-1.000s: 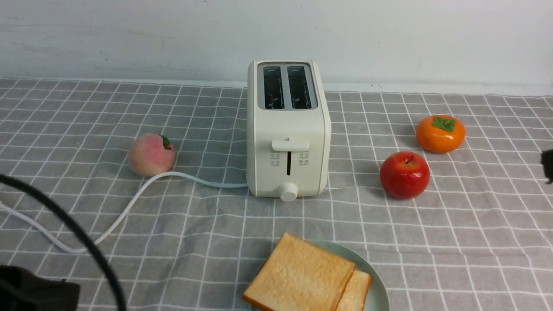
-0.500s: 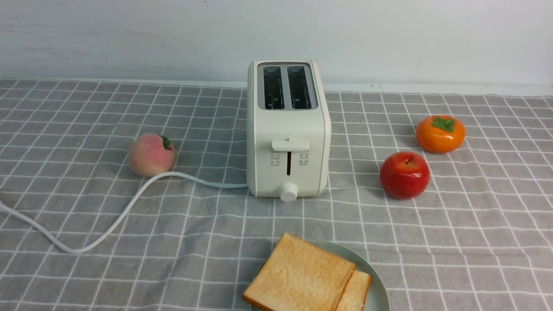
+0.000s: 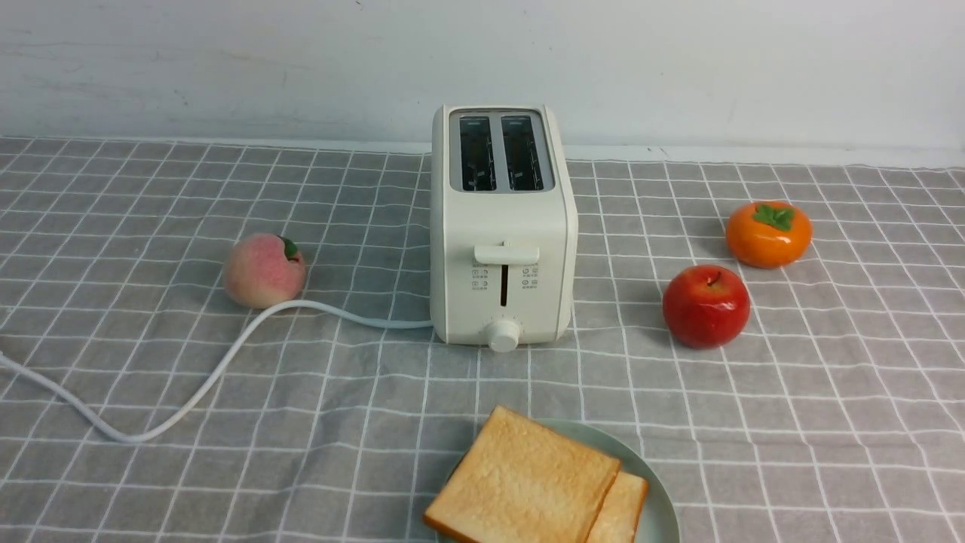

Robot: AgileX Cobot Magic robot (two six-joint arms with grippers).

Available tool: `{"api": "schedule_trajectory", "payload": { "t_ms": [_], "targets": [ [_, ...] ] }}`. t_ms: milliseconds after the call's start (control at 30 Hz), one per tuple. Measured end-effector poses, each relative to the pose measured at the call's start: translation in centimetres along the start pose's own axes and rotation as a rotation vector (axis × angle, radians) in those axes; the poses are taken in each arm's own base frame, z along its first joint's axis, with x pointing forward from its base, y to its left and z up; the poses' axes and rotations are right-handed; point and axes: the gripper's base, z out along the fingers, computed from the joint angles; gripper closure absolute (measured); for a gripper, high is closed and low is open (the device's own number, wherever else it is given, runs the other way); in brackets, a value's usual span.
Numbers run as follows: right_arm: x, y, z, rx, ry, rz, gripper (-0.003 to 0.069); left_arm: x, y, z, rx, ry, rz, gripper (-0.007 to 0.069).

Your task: Take toasted bread from bread machine on grey coffee table place on plate.

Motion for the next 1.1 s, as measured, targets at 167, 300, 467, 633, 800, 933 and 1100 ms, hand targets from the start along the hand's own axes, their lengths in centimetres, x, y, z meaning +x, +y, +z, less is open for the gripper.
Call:
{"api": "schedule_trajectory", "payload": {
  "t_ms": [167,300,467,633,800,933,1100],
  "targets": [
    [0.0,0.0,0.0,0.000,0.000,-0.001,0.0667,0.0,0.0,0.0,-0.003,-0.002,0.002,0.0638],
    [0.0,0.0,0.0,0.000,0.000,0.000,0.0664,0.0,0.0,0.0,-0.003,-0.002,0.002,0.0638],
    [0.0,0.0,0.0,0.000,0.000,0.000,0.0660,-0.5,0.3,0.1,-0.034,-0.057,0.049,0.0638],
    [0.0,0.0,0.0,0.000,0.000,0.001,0.0657,0.3,1.0,1.2,-0.027,-0.152,0.125,0.0638],
    [0.0,0.0,0.0,0.000,0.000,0.001,0.0652,2.4,2.4,3.5,-0.056,-0.358,0.234,0.0638],
    [0.0,0.0,0.0,0.000,0.000,0.001,0.0646,5.2,4.4,7.0,-0.117,-0.404,0.187,0.0636],
    [0.0,0.0,0.0,0.001,-0.001,0.000,0.0641,8.5,6.4,9.4,-0.173,-0.283,0.121,0.0631]
  ]
}}
